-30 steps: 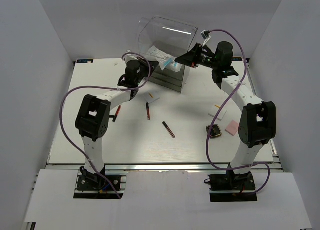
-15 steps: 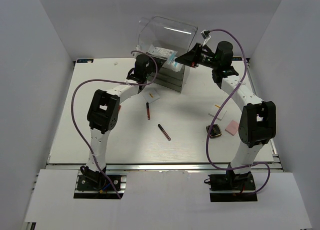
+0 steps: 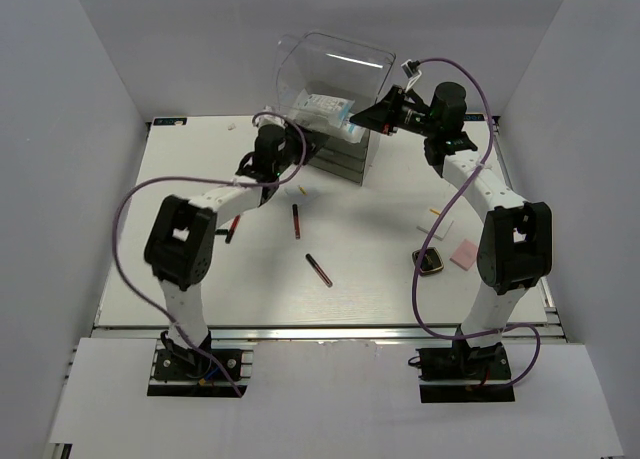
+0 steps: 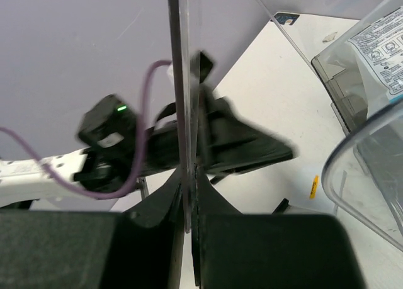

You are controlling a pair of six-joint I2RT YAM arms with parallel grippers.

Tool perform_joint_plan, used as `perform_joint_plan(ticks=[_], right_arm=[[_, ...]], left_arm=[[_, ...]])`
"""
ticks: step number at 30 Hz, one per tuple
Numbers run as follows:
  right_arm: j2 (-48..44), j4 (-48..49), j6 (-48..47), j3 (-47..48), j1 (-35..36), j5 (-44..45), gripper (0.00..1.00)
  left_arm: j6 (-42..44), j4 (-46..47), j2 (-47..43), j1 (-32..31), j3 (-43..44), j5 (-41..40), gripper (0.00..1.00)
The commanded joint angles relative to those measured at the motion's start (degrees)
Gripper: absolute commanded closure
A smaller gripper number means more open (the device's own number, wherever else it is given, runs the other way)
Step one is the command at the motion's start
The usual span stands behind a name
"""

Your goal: Organize the makeup

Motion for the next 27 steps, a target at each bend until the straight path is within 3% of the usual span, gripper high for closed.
perform_joint_plan(ticks=[1,5,10,13,14,20,25,27], right_arm=[[-2.5,1.3,-0.3,1.0,0.0,-0.8,0.92],[-2.9,-5.2,-4.7,2.3,0.0,1.0,0.82],[-4.2,-23.1,-16.5,4.9,0.8,6.2,0.6],[-5.5,-32.8,-22.4,5.9,0.9,10.1,0.27],[-6.1,-34.9,-23.9,6.1,0.8,11.0,0.11],[-9.7,-47.5,-33.2,3.9,0.7,14.2,0.11],[-13.4,-53.1,-43.6,-1.4,0.6,17.8,0.12],[-14.6,-53.1,-50.1,-4.2,0.0,16.2,0.18]], left_arm=[[2.4,-3.2,-14.6,-0.5,-8.6,4.4,0.59],[2.1,-3.5,-25.8,-0.2,-22.3,0.5,0.6],[1.4,-3.9,-30.0,0.7,-27.4,-1.6,0.6],[1.0,-4.4,-29.7,0.7,-27.5,-2.0,0.6],[1.0,-4.4,-29.1,0.6,-27.5,-2.1,0.59],[-1.3,-4.7,-23.8,1.1,-24.5,-1.9,0.52],[-4.6,-0.2,-12.0,1.3,-16.9,-0.7,0.49],[-7.0,3.1,-8.3,1.4,-13.7,-0.9,0.48]])
